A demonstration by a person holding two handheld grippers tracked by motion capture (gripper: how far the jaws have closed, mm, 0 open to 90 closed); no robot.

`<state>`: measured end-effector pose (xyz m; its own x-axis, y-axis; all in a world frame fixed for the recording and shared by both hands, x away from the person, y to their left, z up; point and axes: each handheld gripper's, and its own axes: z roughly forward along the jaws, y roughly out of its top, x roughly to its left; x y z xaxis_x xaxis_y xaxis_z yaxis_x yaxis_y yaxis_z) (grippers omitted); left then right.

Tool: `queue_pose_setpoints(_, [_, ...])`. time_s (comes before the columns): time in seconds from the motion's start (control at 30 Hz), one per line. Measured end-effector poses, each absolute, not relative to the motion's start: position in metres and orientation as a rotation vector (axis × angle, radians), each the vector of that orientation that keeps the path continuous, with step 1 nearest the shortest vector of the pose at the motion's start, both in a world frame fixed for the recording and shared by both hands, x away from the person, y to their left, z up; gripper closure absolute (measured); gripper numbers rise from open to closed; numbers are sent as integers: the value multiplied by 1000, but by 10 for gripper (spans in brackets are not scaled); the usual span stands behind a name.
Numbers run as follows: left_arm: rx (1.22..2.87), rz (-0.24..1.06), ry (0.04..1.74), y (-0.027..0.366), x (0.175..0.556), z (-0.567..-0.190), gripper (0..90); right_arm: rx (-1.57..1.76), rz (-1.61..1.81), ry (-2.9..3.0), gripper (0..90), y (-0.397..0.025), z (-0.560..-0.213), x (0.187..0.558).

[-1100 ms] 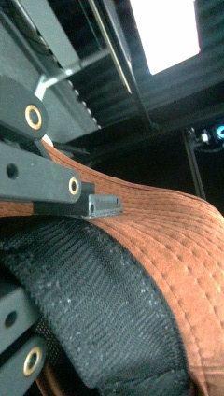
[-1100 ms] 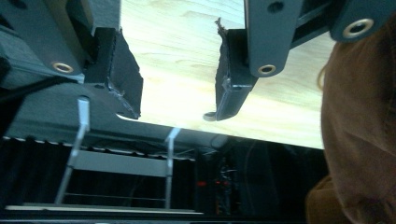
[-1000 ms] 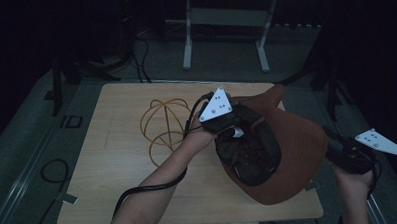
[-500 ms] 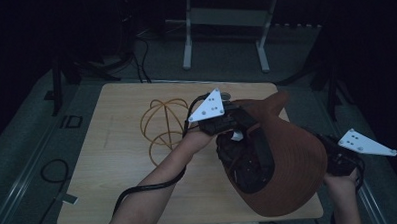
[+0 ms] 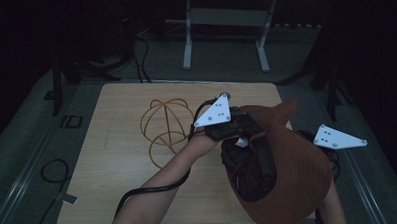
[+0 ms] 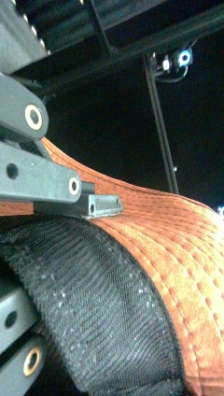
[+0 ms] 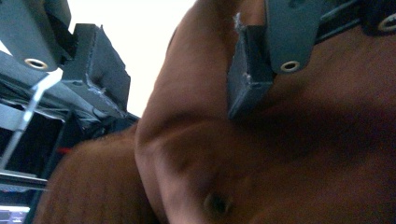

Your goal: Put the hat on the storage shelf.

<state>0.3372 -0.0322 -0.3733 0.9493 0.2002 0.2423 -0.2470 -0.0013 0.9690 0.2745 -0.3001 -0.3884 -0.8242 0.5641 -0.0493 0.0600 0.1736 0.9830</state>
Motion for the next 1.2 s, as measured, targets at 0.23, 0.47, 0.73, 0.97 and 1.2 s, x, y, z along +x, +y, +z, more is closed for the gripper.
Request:
queue_pose_setpoints(0.23, [1539, 322, -33, -38, 337, -378, 861, 578, 1716, 2038, 409, -287, -388, 281])
queue_pose_setpoints(0.47, [1521, 303, -12, -36, 340, -377, 859, 544, 1748, 2008, 576, -280, -384, 284])
queue_pose_setpoints(0.73, [1531, 278, -12, -36, 341, -379, 858, 552, 1741, 1996, 867, -278, -383, 283])
queue_pose_setpoints(0.97, [1542, 273, 7, -35, 343, -375, 774, 538, 1753, 1992, 875, -280, -382, 282])
queue_pose_setpoints(1.2, [1609, 313, 83, -25, 342, -366, 592, 583, 1769, 1963, 877, -291, -381, 282])
